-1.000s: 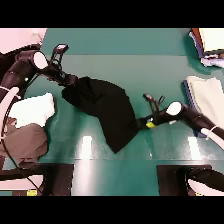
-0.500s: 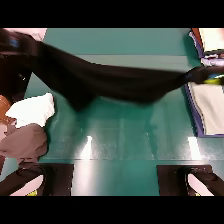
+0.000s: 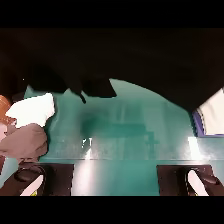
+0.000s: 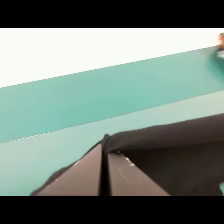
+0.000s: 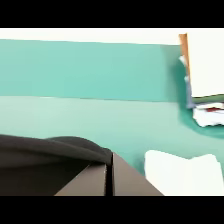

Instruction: Fold the shirts.

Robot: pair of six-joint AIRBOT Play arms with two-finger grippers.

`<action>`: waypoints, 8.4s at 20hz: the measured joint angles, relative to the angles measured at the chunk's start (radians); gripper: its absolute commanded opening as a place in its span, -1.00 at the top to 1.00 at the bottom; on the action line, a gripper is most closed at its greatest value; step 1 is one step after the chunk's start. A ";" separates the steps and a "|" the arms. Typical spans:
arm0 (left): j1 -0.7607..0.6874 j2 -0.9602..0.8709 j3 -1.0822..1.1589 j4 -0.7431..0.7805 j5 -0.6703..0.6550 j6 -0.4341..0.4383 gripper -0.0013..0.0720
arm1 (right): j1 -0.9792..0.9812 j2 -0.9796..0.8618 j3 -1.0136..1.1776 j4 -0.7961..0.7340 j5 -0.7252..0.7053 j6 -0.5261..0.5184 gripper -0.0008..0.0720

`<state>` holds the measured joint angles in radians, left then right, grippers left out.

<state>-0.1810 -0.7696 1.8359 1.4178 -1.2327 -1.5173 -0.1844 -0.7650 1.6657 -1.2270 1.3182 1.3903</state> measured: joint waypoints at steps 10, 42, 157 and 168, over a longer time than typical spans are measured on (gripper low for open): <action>0.001 -0.402 -0.291 -0.062 -0.124 0.083 0.89 | 0.125 -0.431 -0.090 0.015 0.226 0.043 0.94; 0.212 -0.668 -0.787 -0.421 0.221 0.146 -0.37 | 0.156 -0.499 -0.479 0.187 0.019 -0.048 -0.04; 0.143 -1.012 -0.211 -0.112 -0.046 0.025 -0.53 | 0.183 -0.949 -0.088 -0.077 -0.023 0.022 -0.04; 0.138 -0.531 -0.697 -0.007 -0.103 -0.015 -0.53 | 0.053 -0.546 -0.448 0.002 0.066 -0.041 -0.04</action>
<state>-0.0425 -1.3010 1.1393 1.4109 -1.3357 -1.5326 -0.1318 -1.3106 1.2179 -1.2251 1.3838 1.3495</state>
